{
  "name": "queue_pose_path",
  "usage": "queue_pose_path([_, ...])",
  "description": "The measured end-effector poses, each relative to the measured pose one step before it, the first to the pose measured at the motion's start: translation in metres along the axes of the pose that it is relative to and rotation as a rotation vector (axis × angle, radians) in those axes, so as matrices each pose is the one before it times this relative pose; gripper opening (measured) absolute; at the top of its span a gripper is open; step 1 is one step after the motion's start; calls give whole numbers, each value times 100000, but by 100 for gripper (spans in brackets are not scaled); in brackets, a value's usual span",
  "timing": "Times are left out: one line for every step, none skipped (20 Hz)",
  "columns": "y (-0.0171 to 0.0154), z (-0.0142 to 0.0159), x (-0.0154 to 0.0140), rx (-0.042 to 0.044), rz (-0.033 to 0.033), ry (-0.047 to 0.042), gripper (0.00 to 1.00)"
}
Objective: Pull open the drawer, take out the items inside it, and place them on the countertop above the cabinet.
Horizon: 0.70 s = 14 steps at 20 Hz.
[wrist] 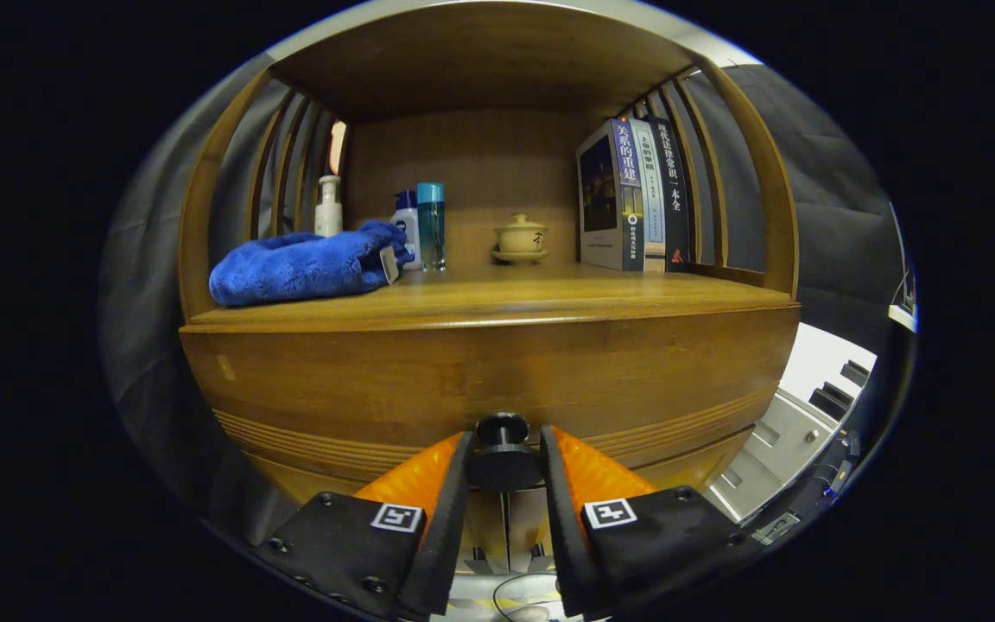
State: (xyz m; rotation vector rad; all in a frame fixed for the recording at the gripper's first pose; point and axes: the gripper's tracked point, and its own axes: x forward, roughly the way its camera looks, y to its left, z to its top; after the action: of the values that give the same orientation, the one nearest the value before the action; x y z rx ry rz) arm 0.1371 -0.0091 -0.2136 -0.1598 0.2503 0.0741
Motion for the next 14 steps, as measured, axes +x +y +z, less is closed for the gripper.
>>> queue_pose_path([24, 177, 110, 645, -580, -412, 53])
queue_pose_path([-40, -166, -75, 186, -83, 1142, 51])
queue_pose_path([56, 171, 77, 1565, 423, -545, 49])
queue_pose_path([27, -204, -173, 977, 635, 1079, 46])
queue_pose_path([-26, 82, 180, 932, 16, 59, 43])
queue_pose_path([-94, -22, -603, -244, -453, 189, 41])
queue_pose_path([42, -201, -189, -1167, -541, 34, 41])
queue_pose_path([-35, -112, -421, -947, -456, -202, 41])
queue_pose_path([-39, -148, -445, -424, -313, 99, 41])
queue_pose_path([-26, -197, -630, 105, -8, 150, 41])
queue_pose_path([-31, -134, -679, 345, 116, 10, 41])
queue_pose_path([-77, -214, -655, 89, 334, 304, 41])
queue_pose_path([-113, -210, -712, 210, 147, 293, 41])
queue_pose_path([-16, -213, -690, -108, 168, 363, 41])
